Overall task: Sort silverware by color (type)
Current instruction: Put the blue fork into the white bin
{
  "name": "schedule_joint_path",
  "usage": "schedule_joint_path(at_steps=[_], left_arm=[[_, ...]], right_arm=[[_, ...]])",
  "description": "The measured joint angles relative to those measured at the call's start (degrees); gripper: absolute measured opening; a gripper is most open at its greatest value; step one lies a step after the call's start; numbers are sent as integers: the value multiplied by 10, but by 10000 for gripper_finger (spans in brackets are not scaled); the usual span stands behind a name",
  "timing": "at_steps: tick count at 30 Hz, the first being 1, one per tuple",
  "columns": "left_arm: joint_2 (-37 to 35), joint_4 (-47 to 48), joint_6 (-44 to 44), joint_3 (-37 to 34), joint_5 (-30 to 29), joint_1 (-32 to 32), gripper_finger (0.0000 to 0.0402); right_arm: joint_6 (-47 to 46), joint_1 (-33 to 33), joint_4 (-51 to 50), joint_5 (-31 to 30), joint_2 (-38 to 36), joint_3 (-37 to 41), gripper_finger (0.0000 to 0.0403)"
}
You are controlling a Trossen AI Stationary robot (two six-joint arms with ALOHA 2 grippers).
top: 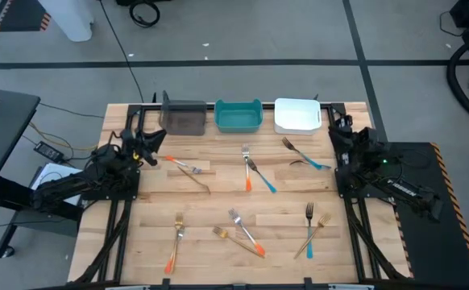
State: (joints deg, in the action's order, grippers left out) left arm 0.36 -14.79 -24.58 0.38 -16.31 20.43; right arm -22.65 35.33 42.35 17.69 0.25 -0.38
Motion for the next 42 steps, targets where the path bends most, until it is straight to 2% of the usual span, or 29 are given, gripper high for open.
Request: schedule_joint_path(at_steps=[4, 11, 16, 19, 23, 27, 32, 37, 42], left_arm=[[0, -1, -65, 0, -32, 0, 64], [0, -3, -30, 0, -32, 0, 64], [0, -31, -39, 0, -38, 0, 64], [0, -90, -74, 4, -40, 0, 64], [7, -92, -8, 70, -10, 0, 63], [46, -46, 95, 166, -3, 0, 63], [111, 112, 229, 291, -36, 0, 63], [167, 216, 267, 358, -70, 0, 64], [207, 277, 252, 364, -54, 0, 64]], right_arm=[[-46, 0, 8, -7, 0, 0, 88], [-85, 0, 30, -26, 0, 0, 88], [-119, 0, 19, -101, 16, -1, 88], [-108, 0, 16, -137, 35, -23, 88], [-49, 0, -17, -139, 84, -96, 88], [19, 0, -162, -134, 157, -210, 88], [105, 0, -425, -140, 275, -351, 88], [135, 0, -632, -167, 381, -441, 88], [134, -13, -733, -164, 451, -475, 91]])
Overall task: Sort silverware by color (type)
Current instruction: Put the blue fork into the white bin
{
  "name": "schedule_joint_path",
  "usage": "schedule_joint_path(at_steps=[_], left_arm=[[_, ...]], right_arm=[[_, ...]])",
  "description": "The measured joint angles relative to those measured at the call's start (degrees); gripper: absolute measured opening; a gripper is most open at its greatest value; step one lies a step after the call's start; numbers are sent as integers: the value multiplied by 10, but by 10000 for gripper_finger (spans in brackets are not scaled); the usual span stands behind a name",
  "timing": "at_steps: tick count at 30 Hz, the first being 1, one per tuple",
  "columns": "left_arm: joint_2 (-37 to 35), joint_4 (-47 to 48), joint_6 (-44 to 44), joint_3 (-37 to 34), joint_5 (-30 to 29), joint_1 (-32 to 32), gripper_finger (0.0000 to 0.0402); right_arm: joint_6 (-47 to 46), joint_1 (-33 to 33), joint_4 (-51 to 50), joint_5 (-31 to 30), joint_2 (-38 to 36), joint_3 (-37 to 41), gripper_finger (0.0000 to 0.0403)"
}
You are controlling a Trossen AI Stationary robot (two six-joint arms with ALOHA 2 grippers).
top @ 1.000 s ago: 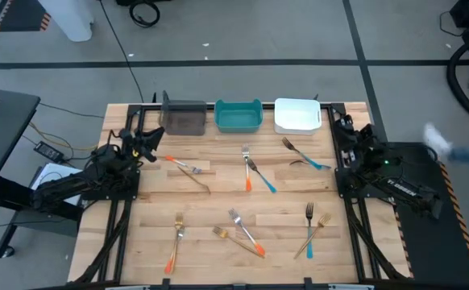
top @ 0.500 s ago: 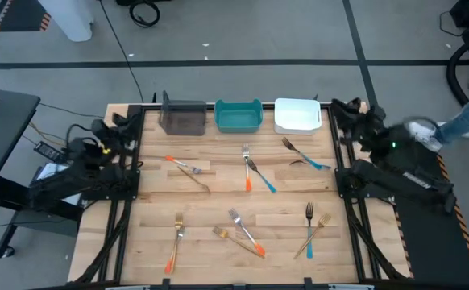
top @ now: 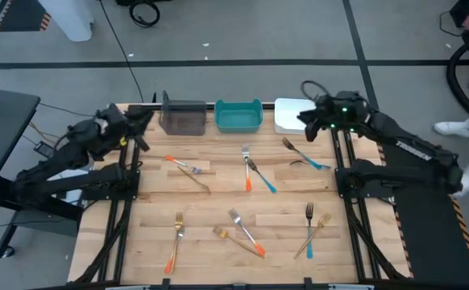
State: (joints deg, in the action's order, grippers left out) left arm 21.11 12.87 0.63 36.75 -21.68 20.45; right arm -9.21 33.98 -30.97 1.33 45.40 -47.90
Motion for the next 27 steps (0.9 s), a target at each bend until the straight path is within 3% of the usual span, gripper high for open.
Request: schedule_joint_path(at_steps=[8, 12, 20, 27], left_arm=[[80, 13, 0, 0, 6, 0, 64], [124, 13, 0, 0, 37, 0, 64], [197, -2, -14, 1, 69, -1, 64], [235, -42, -14, 1, 70, 0, 64]], right_arm=[[29, -41, -38, -5, 51, 0, 104], [37, -49, -61, -6, 69, 0, 111], [-41, -49, -84, -15, 93, 0, 118], [-34, -49, -72, -19, 98, 0, 117]])
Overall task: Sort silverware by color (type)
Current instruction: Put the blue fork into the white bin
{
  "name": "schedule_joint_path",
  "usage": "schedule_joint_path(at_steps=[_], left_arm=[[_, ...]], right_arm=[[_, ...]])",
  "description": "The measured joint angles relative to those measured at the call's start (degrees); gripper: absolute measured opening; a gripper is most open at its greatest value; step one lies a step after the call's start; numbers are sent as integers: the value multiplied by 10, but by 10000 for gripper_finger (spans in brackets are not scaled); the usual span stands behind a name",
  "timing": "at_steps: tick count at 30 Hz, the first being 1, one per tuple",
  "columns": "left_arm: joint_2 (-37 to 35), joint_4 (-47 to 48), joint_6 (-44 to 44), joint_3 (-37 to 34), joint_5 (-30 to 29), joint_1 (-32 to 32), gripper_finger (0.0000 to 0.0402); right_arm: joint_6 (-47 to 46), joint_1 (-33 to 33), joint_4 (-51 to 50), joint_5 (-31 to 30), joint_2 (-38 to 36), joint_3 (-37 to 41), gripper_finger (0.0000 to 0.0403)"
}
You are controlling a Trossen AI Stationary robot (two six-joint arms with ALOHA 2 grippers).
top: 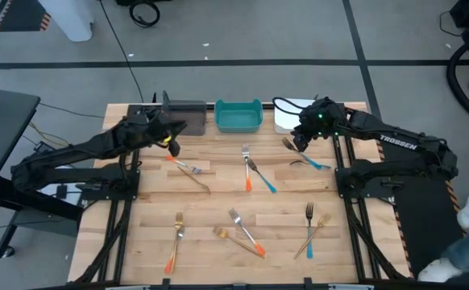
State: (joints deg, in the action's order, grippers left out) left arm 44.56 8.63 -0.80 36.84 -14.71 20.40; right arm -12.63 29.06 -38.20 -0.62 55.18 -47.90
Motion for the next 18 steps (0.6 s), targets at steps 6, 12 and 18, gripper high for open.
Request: schedule_joint_path(at_steps=[6, 12, 18], left_arm=[[5, -38, 0, 0, 0, 0, 64], [4, -73, 0, 0, 0, 0, 64], [5, -82, 0, 0, 0, 0, 64]], right_arm=[[7, 0, -4, -30, 0, 0, 122], [33, 0, -56, -38, 0, 0, 143], [38, 0, -102, -60, 0, 0, 151]])
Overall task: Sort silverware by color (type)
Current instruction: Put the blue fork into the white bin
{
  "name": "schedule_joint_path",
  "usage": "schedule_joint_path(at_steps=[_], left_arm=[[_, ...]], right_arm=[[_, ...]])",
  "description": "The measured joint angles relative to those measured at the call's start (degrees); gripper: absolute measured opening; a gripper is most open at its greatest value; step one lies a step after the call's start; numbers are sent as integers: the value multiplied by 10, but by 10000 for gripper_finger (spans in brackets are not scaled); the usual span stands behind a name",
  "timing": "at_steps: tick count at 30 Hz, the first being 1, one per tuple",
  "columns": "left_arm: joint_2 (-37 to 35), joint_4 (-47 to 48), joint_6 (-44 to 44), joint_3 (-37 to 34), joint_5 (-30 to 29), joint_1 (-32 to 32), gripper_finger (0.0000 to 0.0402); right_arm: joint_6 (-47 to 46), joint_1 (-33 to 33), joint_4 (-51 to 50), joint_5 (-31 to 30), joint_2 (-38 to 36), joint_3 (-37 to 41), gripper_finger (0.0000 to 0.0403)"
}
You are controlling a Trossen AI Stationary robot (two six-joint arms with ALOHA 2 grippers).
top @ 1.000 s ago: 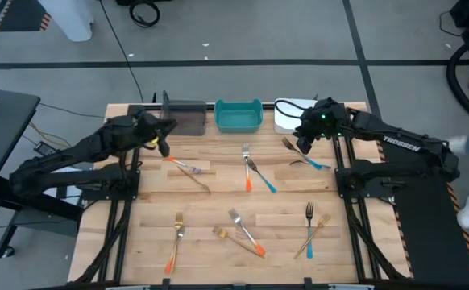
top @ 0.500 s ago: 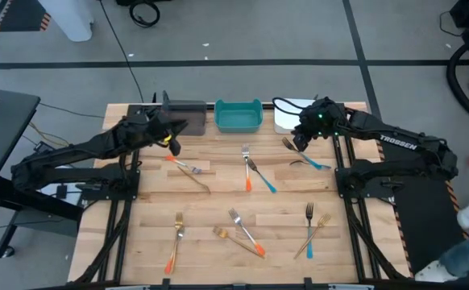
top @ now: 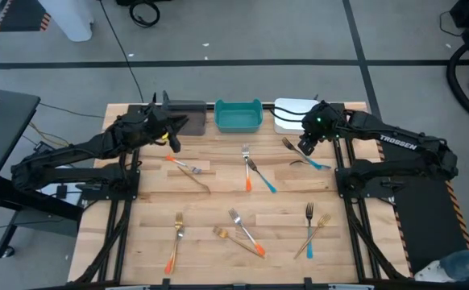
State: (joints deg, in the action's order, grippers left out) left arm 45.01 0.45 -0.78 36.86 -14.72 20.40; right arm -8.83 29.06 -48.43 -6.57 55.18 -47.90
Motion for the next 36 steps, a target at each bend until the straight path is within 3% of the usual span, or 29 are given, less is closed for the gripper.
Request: schedule_joint_path(at_steps=[21, 36], left_arm=[[0, 2, -20, 0, -1, 0, 64], [0, -4, -35, 0, -2, 0, 64]], right_arm=[[-30, 0, 4, 2, 0, 0, 149], [0, 0, 36, 2, 0, 0, 149]])
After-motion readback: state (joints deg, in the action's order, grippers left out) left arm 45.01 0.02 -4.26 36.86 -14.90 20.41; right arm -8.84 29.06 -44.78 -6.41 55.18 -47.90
